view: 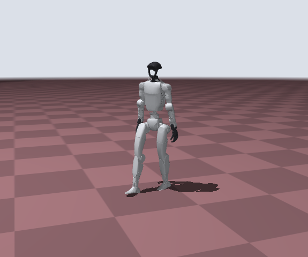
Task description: Upper body actions
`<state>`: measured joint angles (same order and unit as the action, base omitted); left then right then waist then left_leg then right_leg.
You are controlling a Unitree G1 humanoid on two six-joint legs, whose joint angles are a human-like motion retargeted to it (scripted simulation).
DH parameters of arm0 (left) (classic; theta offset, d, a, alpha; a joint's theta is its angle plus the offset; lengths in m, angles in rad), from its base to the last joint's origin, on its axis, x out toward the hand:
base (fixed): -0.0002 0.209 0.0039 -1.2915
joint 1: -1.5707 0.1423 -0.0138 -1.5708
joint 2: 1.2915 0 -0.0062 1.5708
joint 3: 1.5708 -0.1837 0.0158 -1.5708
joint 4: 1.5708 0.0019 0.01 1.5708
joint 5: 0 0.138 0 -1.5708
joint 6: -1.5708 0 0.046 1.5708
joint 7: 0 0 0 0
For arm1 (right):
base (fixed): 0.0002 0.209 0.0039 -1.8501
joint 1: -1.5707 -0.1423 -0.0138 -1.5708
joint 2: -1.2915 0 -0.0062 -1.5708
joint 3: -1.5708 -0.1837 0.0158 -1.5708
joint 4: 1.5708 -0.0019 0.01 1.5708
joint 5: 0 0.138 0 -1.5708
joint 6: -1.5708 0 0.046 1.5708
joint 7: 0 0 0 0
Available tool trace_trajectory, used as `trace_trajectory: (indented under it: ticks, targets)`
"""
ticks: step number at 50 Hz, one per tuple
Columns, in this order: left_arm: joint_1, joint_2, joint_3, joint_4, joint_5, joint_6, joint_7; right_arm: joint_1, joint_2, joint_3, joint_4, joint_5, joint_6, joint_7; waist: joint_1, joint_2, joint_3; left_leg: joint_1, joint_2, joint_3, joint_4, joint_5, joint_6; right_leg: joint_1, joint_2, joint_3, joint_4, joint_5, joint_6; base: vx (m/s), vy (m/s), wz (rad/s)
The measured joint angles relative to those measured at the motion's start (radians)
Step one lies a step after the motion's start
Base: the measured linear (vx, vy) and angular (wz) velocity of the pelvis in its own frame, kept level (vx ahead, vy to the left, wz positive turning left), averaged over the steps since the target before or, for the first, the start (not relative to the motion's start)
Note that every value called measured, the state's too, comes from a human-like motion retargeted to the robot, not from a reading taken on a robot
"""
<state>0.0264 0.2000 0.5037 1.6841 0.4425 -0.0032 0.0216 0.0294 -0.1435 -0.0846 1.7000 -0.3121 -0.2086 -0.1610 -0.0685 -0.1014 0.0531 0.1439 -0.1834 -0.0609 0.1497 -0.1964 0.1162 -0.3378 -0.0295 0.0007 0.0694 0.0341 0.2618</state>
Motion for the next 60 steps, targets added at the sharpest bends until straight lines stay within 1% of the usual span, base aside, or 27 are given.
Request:
trace_trajectory:
  ticks: [3,5,8,10,12,13,15,16,18,20,22,27,30,33,35,38,41,43,45,47,48,49,50,53,55,58,60]
  targets:
    - [-0.028,0.0,0.005,-0.016,-0.011,-0.005,-0.007,-0.006,0.003,-0.008,-0.006,-0.019,0.003,0.005,0.007,0.002,0.014,0.028,0.051,-0.021,0.008,-0.018,-0.043,-0.005,0.067,0.029,-0.045,-0.027,0.0,-0.22,-0.92,0.46]
    - [-0.044,-0.004,0.008,-0.029,-0.018,-0.011,-0.014,-0.007,0.007,-0.01,-0.022,-0.035,0.003,0.0,0.003,0.004,0.011,0.038,0.066,-0.029,0.005,-0.016,-0.053,-0.005,0.071,0.036,-0.042,-0.027,0.0,-0.33,-0.67,0.66]
    - [-0.057,-0.008,0.005,-0.054,-0.016,-0.017,-0.025,0.003,0.021,-0.013,-0.065,-0.057,0.0,-0.006,-0.021,-0.009,-0.02,0.035,0.062,-0.05,-0.003,0.016,-0.05,-0.011,0.033,-0.02,-0.024,0.068,0.0,-0.38,-0.57,0.89]
    - [-0.052,-0.014,-0.005,-0.067,-0.009,-0.017,-0.03,0.021,0.03,-0.015,-0.09,-0.066,-0.003,0.002,-0.038,-0.014,-0.046,0.037,0.057,-0.069,-0.003,0.06,-0.037,-0.009,-0.01,-0.019,-0.005,0.116,0.0,-0.25,-0.31,1.15]
    - [-0.044,-0.035,-0.015,-0.078,-0.006,-0.013,-0.025,0.032,0.031,-0.023,-0.116,-0.08,0.008,0.025,-0.047,-0.016,-0.083,0.023,0.042,-0.075,0.01,0.142,-0.003,-0.021,-0.048,0.018,0.034,0.092,-0.019,-0.21,-0.33,1.01]
    - [-0.039,-0.045,-0.016,-0.083,-0.012,-0.012,-0.022,0.031,0.033,-0.026,-0.129,-0.09,0.016,0.034,-0.048,-0.013,-0.093,0.016,0.049,-0.07,0.034,0.18,0.004,-0.016,-0.046,0.013,0.043,0.082,-0.042,-0.23,-0.54,0.57]
    - [-0.033,-0.065,-0.015,-0.092,-0.031,-0.019,-0.019,0.021,0.037,-0.023,-0.159,-0.115,0.027,0.038,-0.042,-0.022,-0.103,-0.001,0.048,-0.005,0.111,0.226,0.008,0.005,-0.059,-0.013,0.053,0.063,-0.073,-0.16,-0.48,0.06]
    - [-0.029,-0.072,-0.02,-0.096,-0.039,-0.024,-0.026,0.016,0.036,-0.017,-0.176,-0.124,0.026,0.032,-0.036,-0.032,-0.105,-0.013,0.035,0.059,0.177,0.227,0.03,0.022,-0.069,-0.002,0.055,0.055,-0.086,-0.07,-0.36,-0.29]
    - [-0.023,-0.088,-0.03,-0.112,-0.036,-0.027,-0.039,0.001,0.032,-0.003,-0.206,-0.139,0.019,0.022,-0.025,-0.047,-0.107,-0.043,0.004,0.171,0.329,0.22,0.06,0.059,-0.081,0.041,0.057,0.038,-0.109,0.01,-0.29,-0.45]
    - [-0.021,-0.102,-0.035,-0.131,-0.006,-0.028,-0.039,-0.02,0.024,0.013,-0.226,-0.151,0.008,0.021,-0.015,-0.051,-0.109,-0.092,-0.035,0.244,0.491,0.204,0.029,0.095,-0.089,0.073,0.054,0.023,-0.128,0.06,-0.19,-0.35]
    - [-0.025,-0.106,-0.047,-0.148,0.029,-0.044,-0.028,-0.045,0.018,0.023,-0.236,-0.163,0.007,0.025,-0.035,-0.045,-0.115,-0.155,-0.045,0.323,0.646,0.161,0.019,0.13,-0.107,0.056,0.046,0.007,-0.14,0.05,-0.2,0.38]
    - [-0.047,-0.084,-0.107,-0.216,0.122,-0.072,-0.014,-0.081,0.016,0.026,-0.248,-0.11,-0.004,0.046,-0.069,-0.012,-0.104,-0.374,-0.026,0.419,0.947,0.055,0.027,0.212,-0.119,-0.049,0.015,-0.025,-0.164,0.01,-0.37,0.95]
    - [-0.054,-0.073,-0.118,-0.241,0.129,-0.082,0.007,-0.085,0.02,0.038,-0.249,-0.058,-0.007,0.073,-0.015,-0.012,-0.082,-0.515,0.028,0.477,1.012,0.016,0.047,0.256,-0.103,-0.085,-0.006,-0.035,-0.185,0.01,-0.48,0.37]
    - [-0.05,-0.075,-0.082,-0.234,0.081,-0.084,0.008,-0.093,0.029,0.063,-0.258,-0.075,0.012,0.075,0.062,-0.015,-0.057,-0.621,0.123,0.53,0.935,0.002,0.051,0.294,-0.069,-0.106,-0.029,-0.045,-0.219,0.05,-0.62,-0.2]
    - [-0.04,-0.078,-0.041,-0.216,0.035,-0.084,-0.001,-0.099,0.037,0.09,-0.27,-0.099,0.022,0.068,0.119,-0.018,-0.036,-0.666,0.169,0.538,0.797,0.029,0.014,0.323,-0.041,-0.097,-0.04,-0.057,-0.246,0.1,-0.73,-0.68]
    - [-0.016,-0.079,0.03,-0.155,-0.047,-0.069,-0.025,-0.121,0.051,0.124,-0.286,-0.132,0.035,0.056,0.185,0.001,-0.009,-0.685,0.218,0.476,0.476,0.095,-0.077,0.377,0.012,-0.071,-0.046,-0.09,-0.29,0.16,-0.65,-0.74]
    - [0.022,-0.072,0.092,-0.073,-0.143,-0.045,-0.079,-0.131,0.067,0.14,-0.3,-0.153,0.032,0.05,0.205,0.034,-0.009,-0.665,0.278,0.388,0.15,0.195,-0.116,0.434,0.06,-0.055,-0.036,-0.145,-0.339,0.38,-0.66,-0.36]
    - [0.06,-0.066,0.131,-0.029,-0.193,-0.033,-0.104,-0.124,0.074,0.147,-0.305,-0.158,0.032,0.046,0.207,0.041,-0.022,-0.643,0.315,0.351,0.026,0.207,-0.157,0.466,0.067,-0.046,-0.014,-0.188,-0.375,0.65,-0.71,-0.19]
    - [0.102,-0.064,0.17,-0.005,-0.219,-0.03,-0.101,-0.114,0.078,0.155,-0.296,-0.16,0.029,0.039,0.197,0.046,-0.028,-0.608,0.338,0.329,-0.006,0.204,-0.188,0.502,0.07,-0.036,0.019,-0.222,-0.42,0.72,-0.7,0.03]
    - [0.135,-0.063,0.192,0.0,-0.214,-0.029,-0.089,-0.102,0.072,0.145,-0.274,-0.165,0.025,0.035,0.168,0.061,-0.039,-0.577,0.341,0.339,0.033,0.223,-0.174,0.539,0.079,-0.077,0.049,-0.213,-0.48,0.67,-0.59,0.56]
    - [0.147,-0.061,0.197,0.002,-0.205,-0.027,-0.084,-0.092,0.066,0.136,-0.258,-0.169,0.025,0.037,0.16,0.08,-0.048,-0.555,0.363,0.391,0.034,0.279,-0.183,0.556,0.09,-0.091,0.066,-0.191,-0.51,0.85,-0.58,0.71]
    - [0.154,-0.062,0.196,0.005,-0.19,-0.021,-0.08,-0.079,0.052,0.12,-0.24,-0.171,0.028,0.042,0.155,0.085,-0.053,-0.537,0.324,0.365,0.04,0.305,-0.163,0.571,0.058,-0.103,0.113,-0.166,-0.522,0.96,-0.43,0.84]
    - [0.158,-0.064,0.191,0.009,-0.173,-0.015,-0.077,-0.064,0.036,0.1,-0.22,-0.172,0.033,0.047,0.15,0.082,-0.055,-0.523,0.254,0.3,0.049,0.318,-0.129,0.583,0.005,-0.113,0.175,-0.139,-0.524,0.84,-0.09,1.11]
    - [0.123,-0.047,0.165,-0.003,-0.14,-0.006,-0.078,-0.05,0.01,0.049,-0.158,-0.133,0.043,0.061,0.129,0.066,-0.003,-0.438,0.105,0.252,0.081,0.237,-0.014,0.548,-0.164,-0.11,0.491,-0.019,-0.524,0.55,0.01,1.47]
    - [0.091,-0.04,0.149,-0.026,-0.133,-0.009,-0.087,-0.058,0.0,0.032,-0.123,-0.1,0.048,0.073,0.095,0.061,0.029,-0.372,0.04,0.21,0.058,0.216,0.03,0.479,-0.22,-0.064,0.717,0.017,-0.524,0.27,-0.21,1.35]
    - [0.044,-0.039,0.128,-0.066,-0.131,-0.017,-0.086,-0.063,-0.001,0.016,-0.107,-0.073,0.042,0.086,0.058,0.066,0.016,-0.319,0.016,0.186,0.021,0.192,0.05,0.321,-0.226,-0.011,0.938,-0.059,-0.524,0.16,-0.63,0.54]
    - [-0.004,-0.032,0.103,-0.084,-0.129,-0.015,-0.081,-0.064,0.005,0.002,-0.12,-0.052,0.028,0.097,0.032,0.077,0.004,-0.308,0.02,0.149,0.004,0.187,0.045,0.213,-0.168,-0.001,0.987,-0.042,-0.524,0.02,-0.88,0.47]
